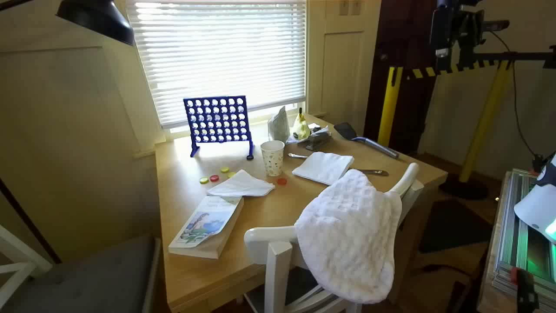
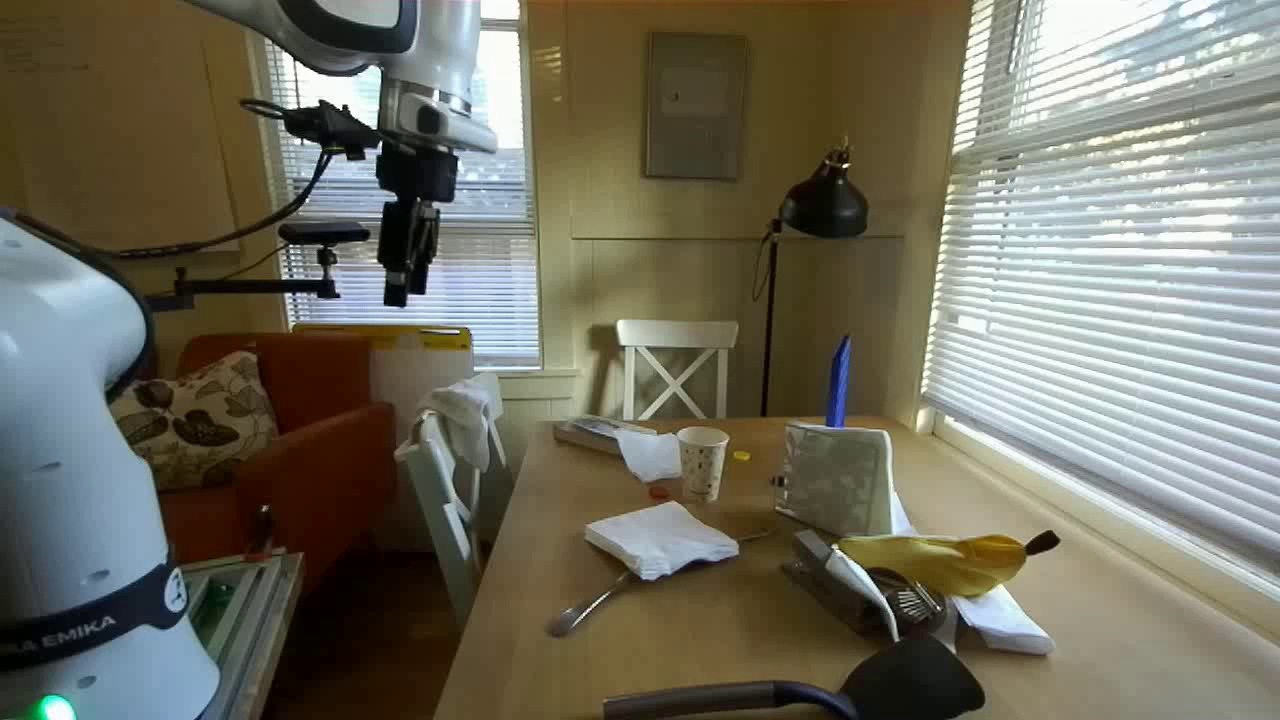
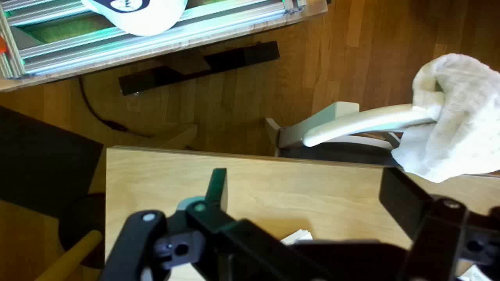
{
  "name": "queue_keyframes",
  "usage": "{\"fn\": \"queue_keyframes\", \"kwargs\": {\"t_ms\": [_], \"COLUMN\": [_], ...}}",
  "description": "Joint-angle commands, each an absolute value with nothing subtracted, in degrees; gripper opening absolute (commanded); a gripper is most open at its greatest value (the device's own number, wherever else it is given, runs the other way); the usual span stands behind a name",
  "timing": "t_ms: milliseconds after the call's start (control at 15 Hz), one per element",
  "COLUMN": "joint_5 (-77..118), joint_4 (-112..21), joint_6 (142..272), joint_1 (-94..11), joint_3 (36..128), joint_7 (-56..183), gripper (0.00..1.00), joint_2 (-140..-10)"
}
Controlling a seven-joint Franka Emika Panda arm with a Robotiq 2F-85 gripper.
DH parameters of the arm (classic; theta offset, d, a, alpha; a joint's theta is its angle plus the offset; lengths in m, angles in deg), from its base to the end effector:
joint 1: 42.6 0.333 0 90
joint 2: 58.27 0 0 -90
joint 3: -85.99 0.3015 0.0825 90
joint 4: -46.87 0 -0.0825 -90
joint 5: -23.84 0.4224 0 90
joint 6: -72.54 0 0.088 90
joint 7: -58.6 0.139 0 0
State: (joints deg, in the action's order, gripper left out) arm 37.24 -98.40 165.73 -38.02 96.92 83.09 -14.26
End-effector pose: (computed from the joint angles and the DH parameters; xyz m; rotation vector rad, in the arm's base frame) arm 0.3313 0.1215 0.4508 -3.0578 0.3839 0.2640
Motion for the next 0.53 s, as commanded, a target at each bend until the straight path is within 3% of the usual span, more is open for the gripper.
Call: {"fn": "queue_keyframes", "kwargs": {"t_ms": [0,467], "joint_5": [37.63,30.46], "joint_4": [-98.29,-99.99], "joint_6": [165.49,169.18], "joint_1": [-38.96,-39.42], "joint_3": [97.6,89.34], "joint_7": [82.58,61.05], "gripper": [1.0,1.0], "joint_2": [-14.17,-15.34]}}
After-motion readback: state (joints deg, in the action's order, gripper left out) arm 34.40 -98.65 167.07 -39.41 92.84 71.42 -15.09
